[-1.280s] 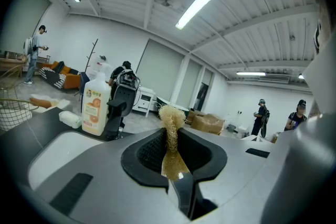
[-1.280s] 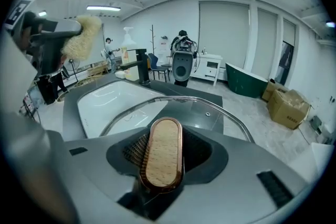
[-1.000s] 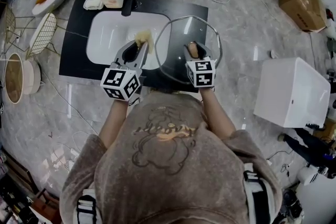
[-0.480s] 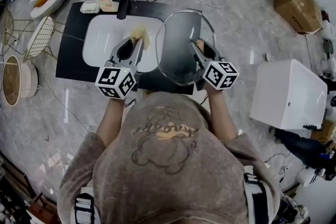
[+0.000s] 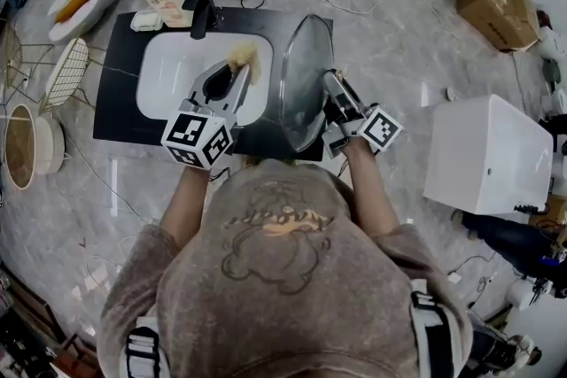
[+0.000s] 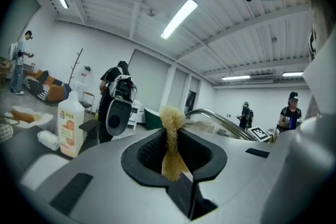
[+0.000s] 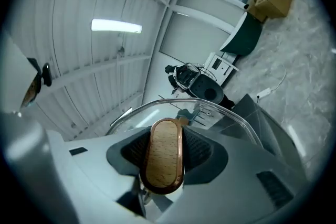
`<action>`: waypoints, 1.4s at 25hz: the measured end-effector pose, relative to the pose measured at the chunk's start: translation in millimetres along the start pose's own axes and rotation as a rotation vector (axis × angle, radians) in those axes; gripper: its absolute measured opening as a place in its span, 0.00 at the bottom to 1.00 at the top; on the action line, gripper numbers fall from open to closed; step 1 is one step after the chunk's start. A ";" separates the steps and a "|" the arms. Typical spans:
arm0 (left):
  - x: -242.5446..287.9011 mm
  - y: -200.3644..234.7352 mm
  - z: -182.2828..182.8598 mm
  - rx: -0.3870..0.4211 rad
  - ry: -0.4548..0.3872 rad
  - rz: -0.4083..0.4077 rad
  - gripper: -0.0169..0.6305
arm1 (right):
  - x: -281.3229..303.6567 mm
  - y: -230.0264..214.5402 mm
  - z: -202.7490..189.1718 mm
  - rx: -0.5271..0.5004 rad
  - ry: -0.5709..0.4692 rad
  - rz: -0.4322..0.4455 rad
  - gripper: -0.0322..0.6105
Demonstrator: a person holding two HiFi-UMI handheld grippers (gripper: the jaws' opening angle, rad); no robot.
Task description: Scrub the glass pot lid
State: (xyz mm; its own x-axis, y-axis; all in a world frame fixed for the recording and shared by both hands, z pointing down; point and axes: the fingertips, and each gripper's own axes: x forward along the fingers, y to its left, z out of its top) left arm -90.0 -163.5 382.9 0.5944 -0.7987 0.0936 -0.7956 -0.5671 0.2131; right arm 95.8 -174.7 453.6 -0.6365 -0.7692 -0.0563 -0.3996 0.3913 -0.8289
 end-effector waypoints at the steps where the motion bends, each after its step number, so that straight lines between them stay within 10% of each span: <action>1: 2.2 -5.0 1.8 0.010 0.002 -0.021 0.14 | -0.3 2.4 0.3 0.035 -0.013 0.029 0.32; 11: 13.4 -59.4 21.9 0.007 0.002 -0.224 0.14 | -9.0 1.0 -10.5 0.301 -0.116 0.139 0.32; 21: 19.5 -106.3 13.5 -0.077 0.034 -0.372 0.14 | -5.2 12.8 -13.6 0.354 -0.116 0.207 0.32; 35: 45.6 -98.3 25.7 -0.056 -0.009 -0.369 0.14 | -3.3 23.5 -22.0 0.414 -0.084 0.259 0.32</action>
State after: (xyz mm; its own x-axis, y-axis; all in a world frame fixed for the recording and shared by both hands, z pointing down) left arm 12.3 -149.3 341.2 0.8386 -0.5447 -0.0077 -0.5205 -0.8053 0.2839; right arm 74.0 -151.9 446.5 -0.6183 -0.7179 -0.3200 0.0712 0.3543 -0.9324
